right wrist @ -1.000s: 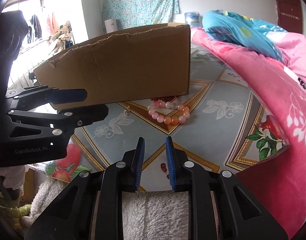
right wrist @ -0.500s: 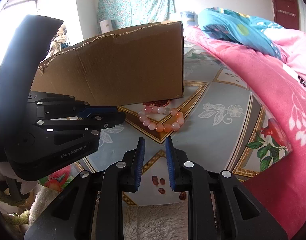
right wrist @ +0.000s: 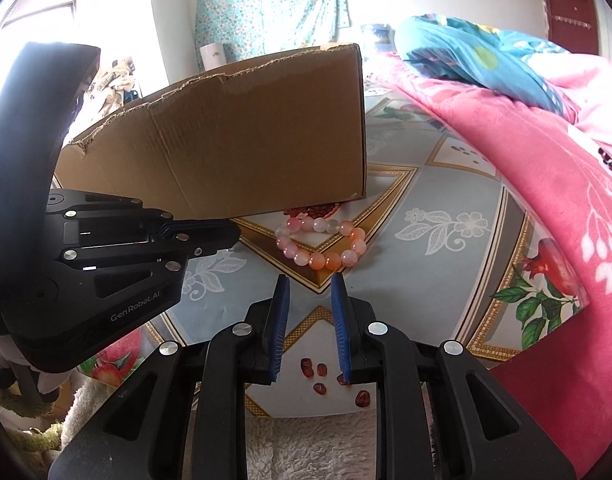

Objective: Organize jewelry
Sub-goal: 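Lower the open right gripper over the pink bead bracelet, then close the right gripper on the pink bead bracelet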

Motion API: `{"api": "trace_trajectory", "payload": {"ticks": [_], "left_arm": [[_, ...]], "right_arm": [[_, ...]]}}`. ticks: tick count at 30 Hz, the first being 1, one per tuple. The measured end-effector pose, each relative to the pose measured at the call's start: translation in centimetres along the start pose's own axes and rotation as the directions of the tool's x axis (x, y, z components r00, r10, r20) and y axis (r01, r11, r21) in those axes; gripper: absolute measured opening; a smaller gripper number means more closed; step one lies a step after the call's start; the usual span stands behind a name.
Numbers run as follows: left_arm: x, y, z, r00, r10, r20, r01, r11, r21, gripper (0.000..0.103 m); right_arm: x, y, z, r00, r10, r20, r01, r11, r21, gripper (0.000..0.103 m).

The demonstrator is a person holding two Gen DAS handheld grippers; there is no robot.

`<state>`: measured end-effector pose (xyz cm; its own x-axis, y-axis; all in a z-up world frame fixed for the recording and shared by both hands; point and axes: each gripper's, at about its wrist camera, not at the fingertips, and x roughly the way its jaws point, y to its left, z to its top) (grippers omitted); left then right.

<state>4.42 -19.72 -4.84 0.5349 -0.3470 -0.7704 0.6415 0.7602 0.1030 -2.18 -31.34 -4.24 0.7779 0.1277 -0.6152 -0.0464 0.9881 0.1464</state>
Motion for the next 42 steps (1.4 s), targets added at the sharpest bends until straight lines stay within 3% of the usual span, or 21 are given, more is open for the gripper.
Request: {"api": "trace_trajectory", "payload": {"ticks": [15,23,35,40,42], "left_arm": [[-4.7,1.7,-0.3,0.996,0.072,0.060,-0.067,0.995,-0.078,0.001],[-6.1,2.9,-0.5,0.992,0.084,0.099,-0.072,0.990,-0.118,0.001],[-6.0,4.1,-1.6,0.992,0.079,0.102,-0.063,0.987,-0.147,0.001],[-6.1,4.2,-1.7,0.991,0.077,0.111,-0.060,0.987,-0.149,0.001],[-6.1,4.2,-1.7,0.991,0.074,0.116,-0.056,0.987,-0.150,0.001]], "right_arm": [[-1.8,0.0,-0.4,0.999,0.000,0.045,0.000,1.000,0.015,0.020],[-1.0,1.7,1.0,1.000,0.007,0.030,-0.005,0.998,-0.069,0.020],[3.2,2.4,3.1,0.993,-0.053,-0.108,0.035,0.987,-0.156,0.020],[3.9,2.3,3.1,0.986,-0.049,-0.157,0.026,0.989,-0.148,0.008],[3.8,2.4,3.1,0.985,-0.040,-0.170,0.016,0.990,-0.140,0.008]]}}
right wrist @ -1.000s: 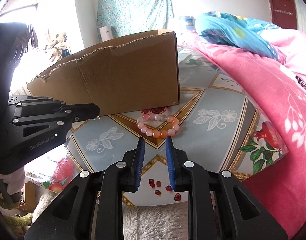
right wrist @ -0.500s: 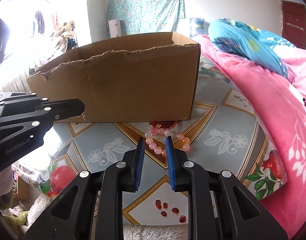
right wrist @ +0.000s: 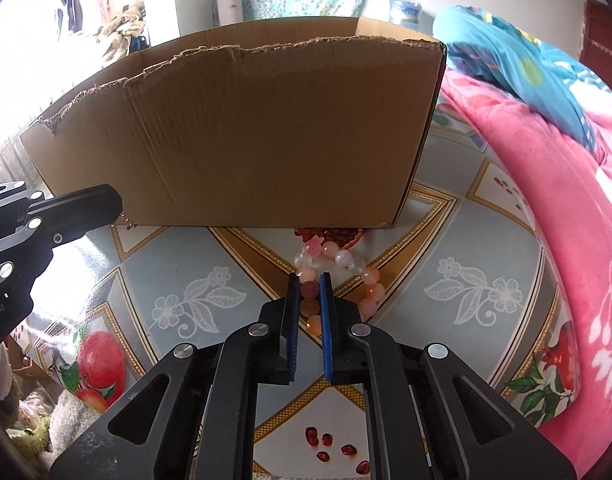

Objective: Organize jewelry
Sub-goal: 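Close the right gripper on the pink bead bracelet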

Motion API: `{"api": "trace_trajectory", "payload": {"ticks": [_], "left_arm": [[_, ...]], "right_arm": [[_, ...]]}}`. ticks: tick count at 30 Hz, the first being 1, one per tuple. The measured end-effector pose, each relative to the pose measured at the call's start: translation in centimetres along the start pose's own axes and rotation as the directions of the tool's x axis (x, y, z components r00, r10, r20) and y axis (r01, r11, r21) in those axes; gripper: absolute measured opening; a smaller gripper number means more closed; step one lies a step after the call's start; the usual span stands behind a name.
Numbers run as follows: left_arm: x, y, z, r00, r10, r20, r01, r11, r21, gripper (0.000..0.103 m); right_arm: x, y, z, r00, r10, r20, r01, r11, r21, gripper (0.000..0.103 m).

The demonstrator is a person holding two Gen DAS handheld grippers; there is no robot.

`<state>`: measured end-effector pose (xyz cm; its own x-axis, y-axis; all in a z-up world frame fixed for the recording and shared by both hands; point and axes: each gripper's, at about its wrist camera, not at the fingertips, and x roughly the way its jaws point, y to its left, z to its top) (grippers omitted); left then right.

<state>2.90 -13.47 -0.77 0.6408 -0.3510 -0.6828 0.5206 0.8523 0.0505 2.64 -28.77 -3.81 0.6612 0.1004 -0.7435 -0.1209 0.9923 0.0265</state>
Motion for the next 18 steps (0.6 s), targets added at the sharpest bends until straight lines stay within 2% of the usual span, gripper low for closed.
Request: {"api": "trace_trajectory", "payload": {"ticks": [5,14,18], "left_arm": [[-0.1,-0.1,-0.1,1.000,-0.010,0.005,0.010,1.000,0.000,0.001],[-0.2,0.0,-0.3,1.000,-0.007,0.009,0.007,1.000,-0.008,0.001],[-0.2,0.1,-0.3,1.000,-0.005,0.012,0.005,1.000,-0.013,0.001]], "right_arm": [[-0.2,0.3,0.0,0.999,0.030,-0.025,-0.030,0.999,0.017,0.008],[0.4,1.6,0.3,1.000,0.015,-0.021,-0.015,1.000,-0.007,0.008],[0.4,1.5,0.1,0.999,0.027,-0.018,-0.026,0.999,0.020,0.007]]}}
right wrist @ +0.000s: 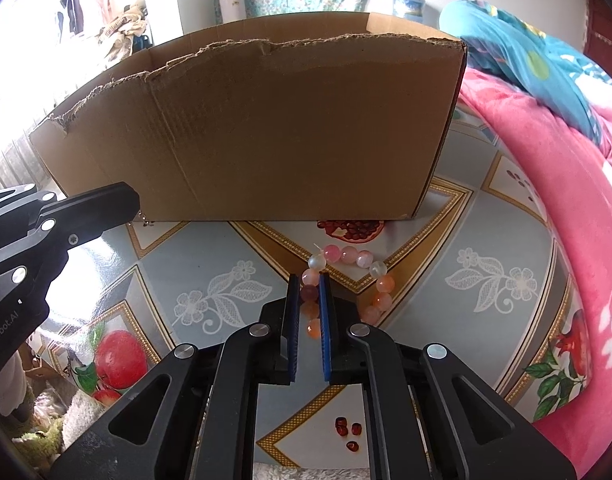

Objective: Organize jewelry
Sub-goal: 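Close the right gripper on the pink bead bracelet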

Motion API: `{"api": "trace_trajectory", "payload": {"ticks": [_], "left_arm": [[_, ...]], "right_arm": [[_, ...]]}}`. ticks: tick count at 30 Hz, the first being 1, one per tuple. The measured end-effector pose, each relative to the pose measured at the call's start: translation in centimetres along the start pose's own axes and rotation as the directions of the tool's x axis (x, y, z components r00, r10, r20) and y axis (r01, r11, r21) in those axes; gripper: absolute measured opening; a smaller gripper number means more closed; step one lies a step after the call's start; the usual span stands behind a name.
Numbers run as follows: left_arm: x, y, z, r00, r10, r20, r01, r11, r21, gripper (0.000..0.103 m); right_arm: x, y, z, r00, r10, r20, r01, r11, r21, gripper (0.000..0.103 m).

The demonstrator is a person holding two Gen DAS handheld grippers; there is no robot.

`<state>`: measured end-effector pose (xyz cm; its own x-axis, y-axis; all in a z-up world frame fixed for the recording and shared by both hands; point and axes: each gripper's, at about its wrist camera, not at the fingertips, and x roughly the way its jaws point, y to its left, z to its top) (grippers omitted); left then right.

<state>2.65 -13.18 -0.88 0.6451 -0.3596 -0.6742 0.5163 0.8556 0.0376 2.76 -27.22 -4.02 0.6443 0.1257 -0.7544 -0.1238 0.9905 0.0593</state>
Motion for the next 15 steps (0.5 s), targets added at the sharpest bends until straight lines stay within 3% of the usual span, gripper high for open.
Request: {"api": "trace_trajectory", "payload": {"ticks": [15], "left_arm": [[-0.3,0.1,0.1,1.000,-0.004,0.011,0.004,1.000,0.000,0.001]], "right_arm": [[-2.9,-4.4,1.3,0.994,0.081,0.077,-0.090,0.988,0.123,0.007]]}}
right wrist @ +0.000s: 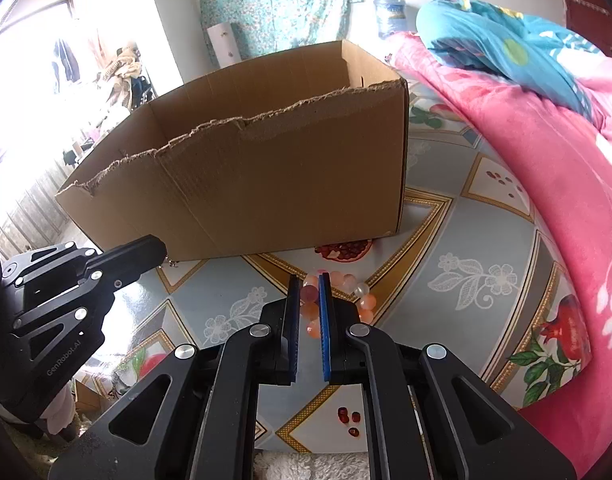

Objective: Organize jewelry
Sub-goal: 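Close the right gripper on the pink bead bracelet, then lift the pink bead bracelet with the right gripper toward the box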

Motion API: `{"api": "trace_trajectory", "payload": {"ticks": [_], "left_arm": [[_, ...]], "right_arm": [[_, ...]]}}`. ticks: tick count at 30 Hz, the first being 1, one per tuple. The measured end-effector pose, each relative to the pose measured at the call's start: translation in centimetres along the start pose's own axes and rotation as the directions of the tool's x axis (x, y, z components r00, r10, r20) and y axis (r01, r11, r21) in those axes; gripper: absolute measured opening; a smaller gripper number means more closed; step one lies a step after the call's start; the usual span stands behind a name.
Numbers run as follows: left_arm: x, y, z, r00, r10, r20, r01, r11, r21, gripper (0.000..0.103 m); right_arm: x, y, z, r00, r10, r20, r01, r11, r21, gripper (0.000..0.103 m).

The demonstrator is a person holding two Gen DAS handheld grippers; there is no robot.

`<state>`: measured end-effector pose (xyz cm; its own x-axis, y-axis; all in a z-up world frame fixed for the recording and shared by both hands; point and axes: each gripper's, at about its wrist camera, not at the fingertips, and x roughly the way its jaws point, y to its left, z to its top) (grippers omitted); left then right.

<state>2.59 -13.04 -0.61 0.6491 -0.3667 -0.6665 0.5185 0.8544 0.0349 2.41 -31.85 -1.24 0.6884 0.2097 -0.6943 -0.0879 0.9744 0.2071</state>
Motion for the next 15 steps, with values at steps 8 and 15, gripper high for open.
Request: {"api": "trace_trajectory", "payload": {"ticks": [8,15], "left_arm": [[-0.2,-0.1,0.1,1.000,0.002,0.009,-0.002,1.000,0.004,0.001],[-0.5,-0.3,0.3,1.000,-0.004,0.018,0.004,1.000,0.005,0.001]], "right_arm": [[-0.3,0.4,0.0,0.999,0.032,0.032,-0.034,0.999,0.038,0.007],[-1.8,1.0,-0.3,0.998,0.041,0.054,-0.043,0.998,0.049,0.007]]}}
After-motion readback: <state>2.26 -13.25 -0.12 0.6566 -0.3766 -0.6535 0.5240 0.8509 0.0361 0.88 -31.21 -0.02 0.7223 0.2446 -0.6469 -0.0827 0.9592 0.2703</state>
